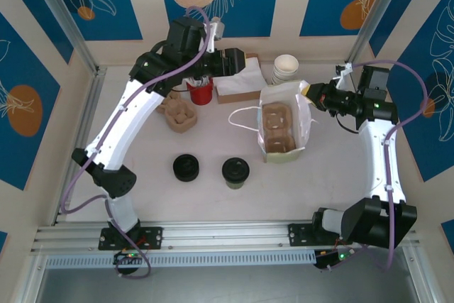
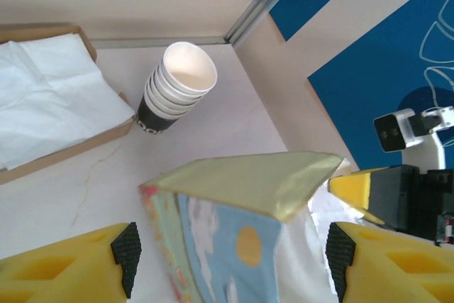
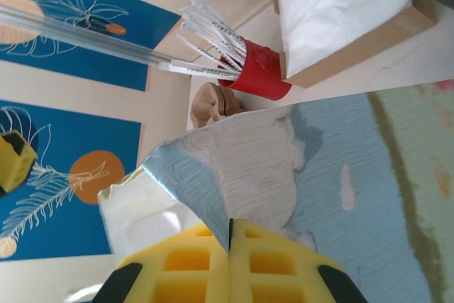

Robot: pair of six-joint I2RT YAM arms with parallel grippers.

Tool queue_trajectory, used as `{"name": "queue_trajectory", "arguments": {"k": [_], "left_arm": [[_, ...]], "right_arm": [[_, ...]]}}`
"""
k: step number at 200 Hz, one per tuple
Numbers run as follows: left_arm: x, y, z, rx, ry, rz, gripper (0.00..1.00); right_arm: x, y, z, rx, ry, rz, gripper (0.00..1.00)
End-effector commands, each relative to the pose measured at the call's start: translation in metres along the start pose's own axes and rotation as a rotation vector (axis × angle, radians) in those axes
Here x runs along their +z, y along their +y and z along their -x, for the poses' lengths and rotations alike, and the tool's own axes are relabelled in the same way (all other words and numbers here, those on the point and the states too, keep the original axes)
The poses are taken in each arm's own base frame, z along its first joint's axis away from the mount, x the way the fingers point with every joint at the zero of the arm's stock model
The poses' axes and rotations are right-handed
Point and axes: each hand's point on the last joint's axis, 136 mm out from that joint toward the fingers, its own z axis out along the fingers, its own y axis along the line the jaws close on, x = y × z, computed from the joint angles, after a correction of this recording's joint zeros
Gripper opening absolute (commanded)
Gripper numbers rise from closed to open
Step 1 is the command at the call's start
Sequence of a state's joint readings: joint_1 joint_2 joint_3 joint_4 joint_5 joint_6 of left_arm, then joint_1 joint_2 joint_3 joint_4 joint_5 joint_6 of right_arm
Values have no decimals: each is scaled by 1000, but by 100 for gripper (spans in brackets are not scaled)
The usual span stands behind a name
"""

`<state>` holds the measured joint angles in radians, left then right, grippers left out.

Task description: Pack the takeout coffee

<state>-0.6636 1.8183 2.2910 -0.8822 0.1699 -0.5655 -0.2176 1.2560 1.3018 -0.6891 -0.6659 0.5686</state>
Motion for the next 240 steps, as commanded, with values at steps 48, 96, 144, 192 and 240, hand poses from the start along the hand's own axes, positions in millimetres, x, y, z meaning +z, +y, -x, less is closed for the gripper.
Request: {"name": "queue_trajectory", "arguments": {"k": [48, 96, 144, 192, 240], "left_arm": [[-1, 39, -47, 79, 35, 136, 74], [-12, 54, -93, 197, -10, 176, 81], [-8, 49, -141, 204, 55, 161, 84], [15, 27, -201, 324, 158, 176, 87], [23, 25, -247, 358, 244, 216, 91]], "right_arm": [[-5, -37, 16, 338, -29, -120, 0], [0, -47, 25, 415, -51, -126, 0], [7, -67, 17, 477, -31, -155, 0], [13, -79, 8, 444, -7, -161, 0], [14, -82, 4, 424, -3, -173, 0]]}}
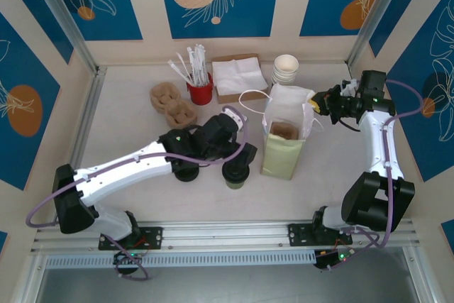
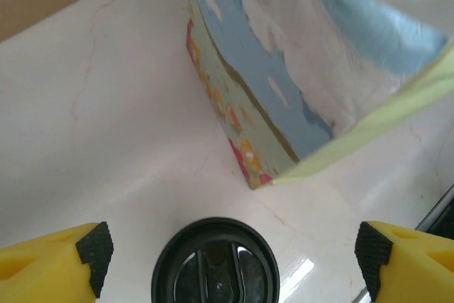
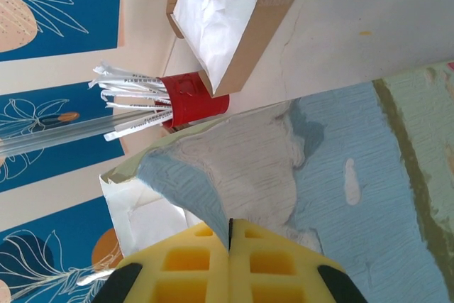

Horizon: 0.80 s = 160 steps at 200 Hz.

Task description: Pack the takeout coffee

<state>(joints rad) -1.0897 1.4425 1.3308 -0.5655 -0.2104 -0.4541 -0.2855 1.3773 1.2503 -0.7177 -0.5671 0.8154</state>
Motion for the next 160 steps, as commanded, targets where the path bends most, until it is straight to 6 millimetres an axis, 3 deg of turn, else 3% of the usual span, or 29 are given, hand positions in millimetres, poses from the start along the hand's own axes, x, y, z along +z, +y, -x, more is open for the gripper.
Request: {"name": "queue_trajectory", "arguments": {"k": [1, 83, 160], "left_arm": [[9, 3, -17, -3, 36, 61, 91], [39, 6, -70, -47, 169, 150, 95], [42, 10, -91, -60, 201, 198, 94]], "right_arm": [[0, -4, -5, -10, 14, -5, 0], [-4, -3, -8, -40, 9, -10, 0], [-5, -3, -9, -61, 8, -1, 0]]}}
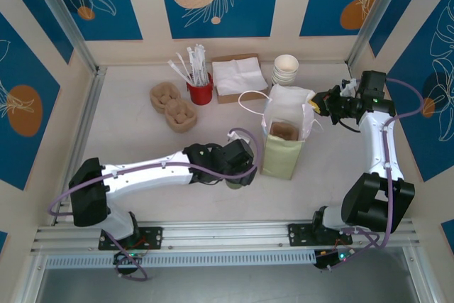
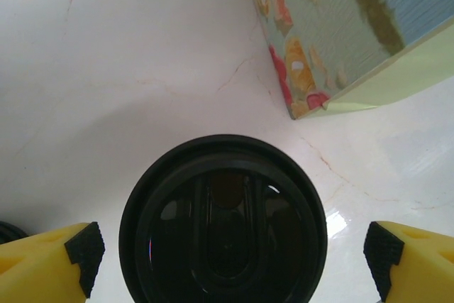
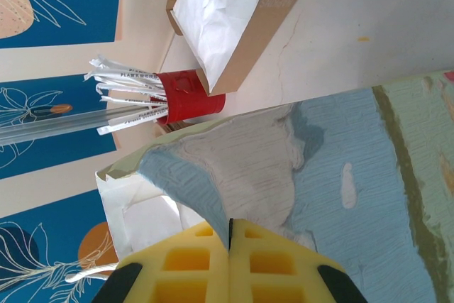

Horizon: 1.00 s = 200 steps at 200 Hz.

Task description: Pack the takeout coffee

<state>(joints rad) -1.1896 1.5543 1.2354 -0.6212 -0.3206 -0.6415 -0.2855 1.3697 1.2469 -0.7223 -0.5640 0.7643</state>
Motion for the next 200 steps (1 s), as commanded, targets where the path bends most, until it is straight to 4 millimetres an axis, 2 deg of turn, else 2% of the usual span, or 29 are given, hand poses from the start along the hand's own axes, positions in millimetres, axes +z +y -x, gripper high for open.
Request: {"name": "queue_trajectory", "arguments": {"k": [1, 59, 89, 153, 173, 200], "left_arm": [[3, 5, -10, -11, 20, 38, 94], [7, -3, -18, 2, 35, 36, 92], [10, -2, -20, 7, 42, 56, 85], [13, 2, -24, 7, 60, 91, 86], [14, 1, -25, 8, 70, 88, 82], [13, -4, -25, 21, 73, 87, 82]], "right_arm": [[-3, -2, -8, -10, 12, 2, 0], [-2, -4, -7, -7, 13, -5, 0], [-3, -2, -7, -10, 13, 0, 0], [-4, -1, -8, -13, 11, 4, 0], [-3, -2, -9, -8, 15, 6, 0], [-4, 0, -10, -12, 17, 11, 0]]}}
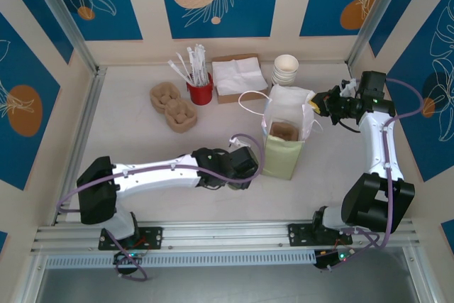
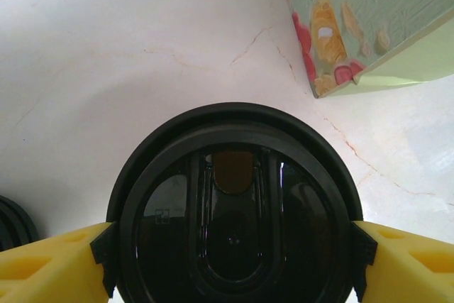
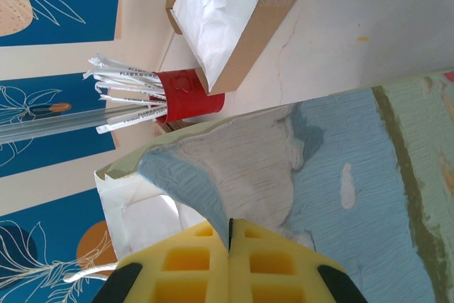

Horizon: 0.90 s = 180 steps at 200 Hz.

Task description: Pack the takeout coffee

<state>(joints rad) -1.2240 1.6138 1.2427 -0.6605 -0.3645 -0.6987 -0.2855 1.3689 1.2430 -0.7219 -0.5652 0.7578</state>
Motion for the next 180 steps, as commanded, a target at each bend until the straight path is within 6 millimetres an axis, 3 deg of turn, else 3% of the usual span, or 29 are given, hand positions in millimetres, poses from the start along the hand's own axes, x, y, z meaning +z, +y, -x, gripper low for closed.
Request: {"name": "queue_trajectory", "arguments": {"k": [1, 109, 180], "left_arm": [[-1, -4, -7, 22, 27, 17, 82], [0, -11, -13, -6, 94, 32, 73], [14, -14, -38, -14, 208, 45, 76]], "right_arm": [[-4, 0, -9, -7, 15, 10, 0], [-4, -1, -8, 0, 20, 23, 0], [-7, 0, -9, -3, 23, 29, 0]]}}
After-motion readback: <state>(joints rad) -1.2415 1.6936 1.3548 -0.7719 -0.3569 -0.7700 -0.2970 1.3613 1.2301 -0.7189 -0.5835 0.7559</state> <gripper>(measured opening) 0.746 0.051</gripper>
